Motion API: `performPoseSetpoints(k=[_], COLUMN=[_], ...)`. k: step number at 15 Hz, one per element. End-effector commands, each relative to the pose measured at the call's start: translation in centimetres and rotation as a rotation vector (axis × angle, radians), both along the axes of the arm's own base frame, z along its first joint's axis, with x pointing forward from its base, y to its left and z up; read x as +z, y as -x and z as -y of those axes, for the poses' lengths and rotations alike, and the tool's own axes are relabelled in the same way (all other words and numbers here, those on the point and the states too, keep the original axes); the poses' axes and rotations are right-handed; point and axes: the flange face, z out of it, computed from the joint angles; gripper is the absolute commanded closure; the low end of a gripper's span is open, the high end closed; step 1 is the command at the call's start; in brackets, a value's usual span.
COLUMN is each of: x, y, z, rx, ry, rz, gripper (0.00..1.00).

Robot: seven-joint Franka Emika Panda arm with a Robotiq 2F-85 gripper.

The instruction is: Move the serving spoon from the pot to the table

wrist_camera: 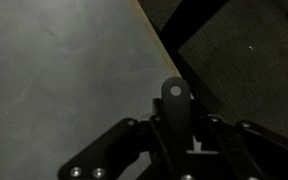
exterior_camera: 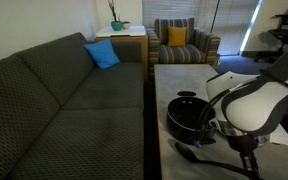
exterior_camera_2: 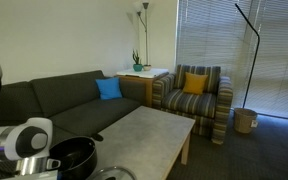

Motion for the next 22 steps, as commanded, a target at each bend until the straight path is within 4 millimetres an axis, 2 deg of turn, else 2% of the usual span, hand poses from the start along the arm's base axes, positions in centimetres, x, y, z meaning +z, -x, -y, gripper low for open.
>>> performPoseSetpoints(k=[1, 4, 5, 6, 7, 12, 15, 22], x=[-1.8, -2.6, -2.7, -2.8, -2.0, -1.4, 0.0, 5.1], y=[-0.3, -0.4, -0.4, -0.4, -0.1, -0.1, 0.3, 2.7], z=[-0.7, -1.1, -1.1, -1.2, -1.1, -1.5, -2.1, -4.7], rx=[0.077, 0.112, 0.116, 0.119, 0.117, 0.099, 0.063, -0.115], ry=[-0.005, -0.005, 0.001, 0.006, 0.015, 0.026, 0.024, 0.084], rz=[-0.046, -0.072, -0.079, -0.082, -0.080, -0.046, -0.022, -0.020], gripper=[0.93, 0.93, 0.46, 0.44, 0.39, 0.03, 0.00, 0.00])
